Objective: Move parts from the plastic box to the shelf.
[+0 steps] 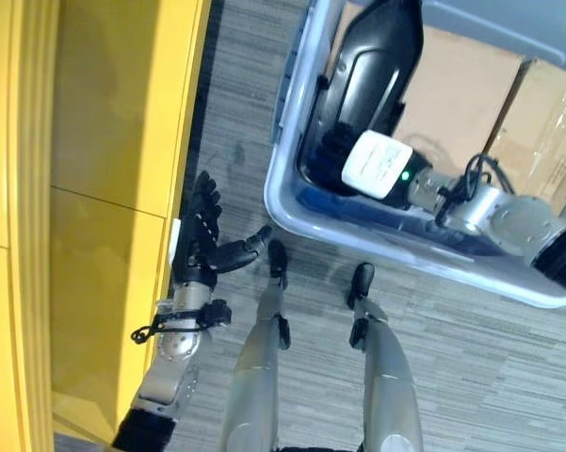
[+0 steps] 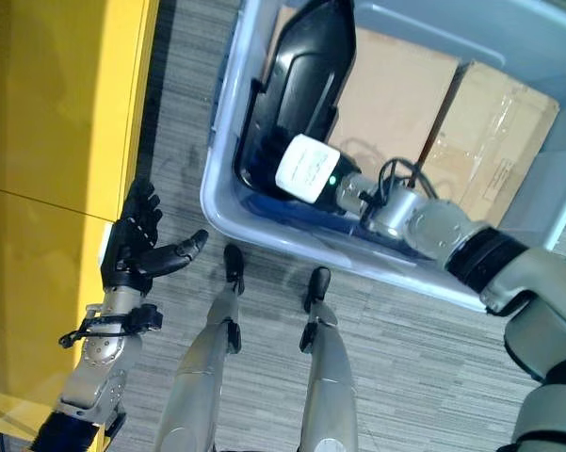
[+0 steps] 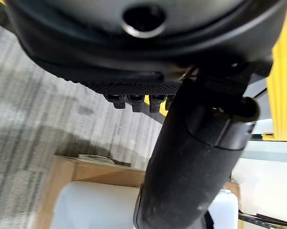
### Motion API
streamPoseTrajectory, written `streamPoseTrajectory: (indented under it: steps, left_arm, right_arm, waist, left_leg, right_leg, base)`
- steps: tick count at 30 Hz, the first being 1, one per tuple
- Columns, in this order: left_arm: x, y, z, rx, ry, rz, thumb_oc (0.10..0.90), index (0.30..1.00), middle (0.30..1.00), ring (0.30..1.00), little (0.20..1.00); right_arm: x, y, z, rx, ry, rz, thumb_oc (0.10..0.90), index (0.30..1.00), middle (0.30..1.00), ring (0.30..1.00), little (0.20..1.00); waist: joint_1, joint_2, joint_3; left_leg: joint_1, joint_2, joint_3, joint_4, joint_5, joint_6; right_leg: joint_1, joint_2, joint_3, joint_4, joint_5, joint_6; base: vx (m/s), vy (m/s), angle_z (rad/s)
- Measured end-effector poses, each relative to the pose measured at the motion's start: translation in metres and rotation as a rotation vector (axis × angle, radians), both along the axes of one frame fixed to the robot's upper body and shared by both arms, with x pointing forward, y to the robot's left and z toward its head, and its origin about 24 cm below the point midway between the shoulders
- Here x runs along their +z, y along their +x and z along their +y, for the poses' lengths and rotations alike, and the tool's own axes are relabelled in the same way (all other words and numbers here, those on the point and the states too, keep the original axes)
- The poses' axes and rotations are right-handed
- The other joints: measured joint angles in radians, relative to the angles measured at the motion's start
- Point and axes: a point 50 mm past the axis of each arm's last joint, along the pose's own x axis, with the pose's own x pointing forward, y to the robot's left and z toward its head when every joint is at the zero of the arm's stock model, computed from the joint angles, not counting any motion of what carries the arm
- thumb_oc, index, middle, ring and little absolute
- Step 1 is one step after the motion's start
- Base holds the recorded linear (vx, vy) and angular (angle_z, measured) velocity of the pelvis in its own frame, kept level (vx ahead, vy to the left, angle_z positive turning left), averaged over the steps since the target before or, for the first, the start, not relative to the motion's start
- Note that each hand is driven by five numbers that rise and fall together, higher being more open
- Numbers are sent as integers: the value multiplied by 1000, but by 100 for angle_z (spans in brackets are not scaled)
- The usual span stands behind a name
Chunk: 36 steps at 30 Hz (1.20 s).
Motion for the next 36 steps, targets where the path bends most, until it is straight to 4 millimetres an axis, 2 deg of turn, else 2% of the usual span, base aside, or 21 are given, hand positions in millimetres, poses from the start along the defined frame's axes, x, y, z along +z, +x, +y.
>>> streamPoseTrajectory:
  steps: [5,8,11,22,36]
  left_arm:
    - [-3,-2,1,4,-1,12,900,1000,1000,1000,1000]
    - [-4,-2,-1,2,-7,12,900,1000,1000,1000,1000]
    - [-3,-2,-3,0,-16,6,900,1000,1000,1000,1000]
    - [4,1,-3,12,-21,-21,900,1000,1000,1000,1000]
    - [8,1,-3,15,-16,-38,900,1000,1000,1000,1000]
  right_arm:
    - [14,1,1,9,1,-46,900,1000,1000,1000,1000]
    - [15,1,2,12,6,-56,900,1000,1000,1000,1000]
    - [17,-2,1,18,1,-60,900,1000,1000,1000,1000]
    - [18,-13,5,47,-10,-73,900,1000,1000,1000,1000]
    - [14,-32,-1,54,31,-56,900,1000,1000,1000,1000]
  waist:
    - [2,13,-6]
    - [3,18,-9]
    - [1,30,-15]
    - [-7,30,-15]
    - [-11,29,-15]
  left_leg:
    - [-47,9,-6,-2,0,-7]
    - [-56,15,1,0,1,-5]
    - [-65,18,4,0,20,0]
    - [-65,17,4,-16,46,-1]
    - [-49,17,-4,-18,52,2]
  right_leg:
    - [-82,0,-1,74,-25,-34]
    - [-100,1,-4,95,-31,-45]
    - [-107,1,-9,99,-33,-44]
    - [-109,1,-16,100,-32,-38]
    - [-87,0,-25,98,-31,-38]
  base:
    - [11,-2,7]
    - [9,-1,5]
    - [1,-2,2]
    - [0,0,0]
    - [0,0,0]
